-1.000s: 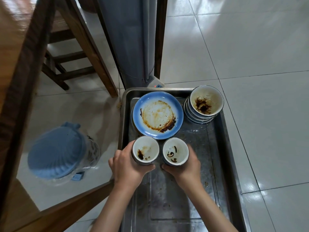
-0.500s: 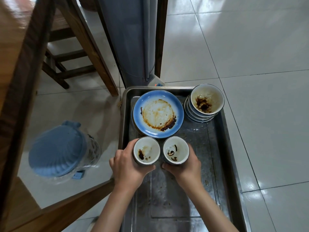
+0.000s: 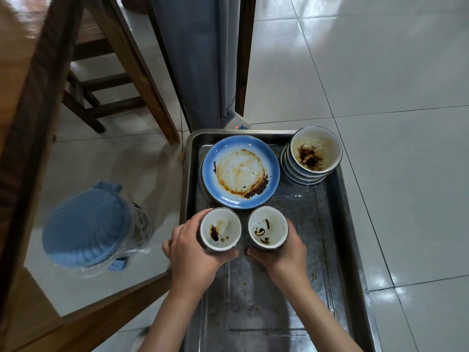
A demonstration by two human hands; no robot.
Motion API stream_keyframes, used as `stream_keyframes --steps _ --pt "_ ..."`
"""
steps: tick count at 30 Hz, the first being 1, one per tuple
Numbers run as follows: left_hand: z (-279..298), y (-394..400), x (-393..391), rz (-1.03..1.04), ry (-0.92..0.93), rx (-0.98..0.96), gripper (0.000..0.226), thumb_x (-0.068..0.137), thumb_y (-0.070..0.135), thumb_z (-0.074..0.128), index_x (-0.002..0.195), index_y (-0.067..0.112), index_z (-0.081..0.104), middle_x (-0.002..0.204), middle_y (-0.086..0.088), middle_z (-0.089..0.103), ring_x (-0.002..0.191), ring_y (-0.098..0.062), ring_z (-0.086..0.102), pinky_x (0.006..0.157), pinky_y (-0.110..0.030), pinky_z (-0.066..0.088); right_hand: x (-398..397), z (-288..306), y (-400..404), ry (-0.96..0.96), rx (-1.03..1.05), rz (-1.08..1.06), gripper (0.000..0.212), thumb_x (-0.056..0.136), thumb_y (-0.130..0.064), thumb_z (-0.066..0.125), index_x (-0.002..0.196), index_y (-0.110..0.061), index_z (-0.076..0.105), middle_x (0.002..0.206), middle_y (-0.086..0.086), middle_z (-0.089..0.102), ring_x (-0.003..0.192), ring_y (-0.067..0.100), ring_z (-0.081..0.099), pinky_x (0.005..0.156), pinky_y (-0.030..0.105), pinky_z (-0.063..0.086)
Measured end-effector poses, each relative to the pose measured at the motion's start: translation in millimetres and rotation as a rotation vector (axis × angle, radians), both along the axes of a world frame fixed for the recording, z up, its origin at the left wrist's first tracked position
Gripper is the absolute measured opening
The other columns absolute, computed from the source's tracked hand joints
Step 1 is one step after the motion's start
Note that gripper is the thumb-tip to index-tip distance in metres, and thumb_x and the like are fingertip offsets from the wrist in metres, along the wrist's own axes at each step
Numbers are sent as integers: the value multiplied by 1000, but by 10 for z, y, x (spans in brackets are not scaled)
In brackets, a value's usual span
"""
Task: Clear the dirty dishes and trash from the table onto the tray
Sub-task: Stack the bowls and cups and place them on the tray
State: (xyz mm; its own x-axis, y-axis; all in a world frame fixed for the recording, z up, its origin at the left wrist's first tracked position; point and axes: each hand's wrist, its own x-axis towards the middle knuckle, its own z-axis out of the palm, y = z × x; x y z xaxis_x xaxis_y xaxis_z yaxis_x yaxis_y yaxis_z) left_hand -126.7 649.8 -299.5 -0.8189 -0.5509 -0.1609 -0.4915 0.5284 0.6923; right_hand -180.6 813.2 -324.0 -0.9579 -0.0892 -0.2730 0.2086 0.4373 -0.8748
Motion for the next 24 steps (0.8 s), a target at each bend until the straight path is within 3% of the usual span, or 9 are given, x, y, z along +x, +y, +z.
stream_keyframes --steps 11,18,24 --pt "8 -15 0 -6 -43 4 89 40 47 89 120 45 48 102 23 51 103 -2 37 80 -25 13 0 16 -11 -53 8 -11 72 48 -8 89 96 -47 52 90 -21 64 87 -18 54 63 0 40" --pt "30 -9 19 -21 -81 18 96 45 48 88 128 45 41 116 14 54 114 -10 39 79 -20 9 7 114 18 -58 22 14 75 47 -11 88 101 -48 51 90 -25 64 87 -16 55 65 0 41" --pt "116 -14 5 -41 -113 11 94 44 48 87 126 46 41 114 14 55 114 -11 39 83 -27 13 -9 282 45 -73 46 47 90 47 -13 88 125 -37 47 102 -25 61 97 -7 56 77 6 40"
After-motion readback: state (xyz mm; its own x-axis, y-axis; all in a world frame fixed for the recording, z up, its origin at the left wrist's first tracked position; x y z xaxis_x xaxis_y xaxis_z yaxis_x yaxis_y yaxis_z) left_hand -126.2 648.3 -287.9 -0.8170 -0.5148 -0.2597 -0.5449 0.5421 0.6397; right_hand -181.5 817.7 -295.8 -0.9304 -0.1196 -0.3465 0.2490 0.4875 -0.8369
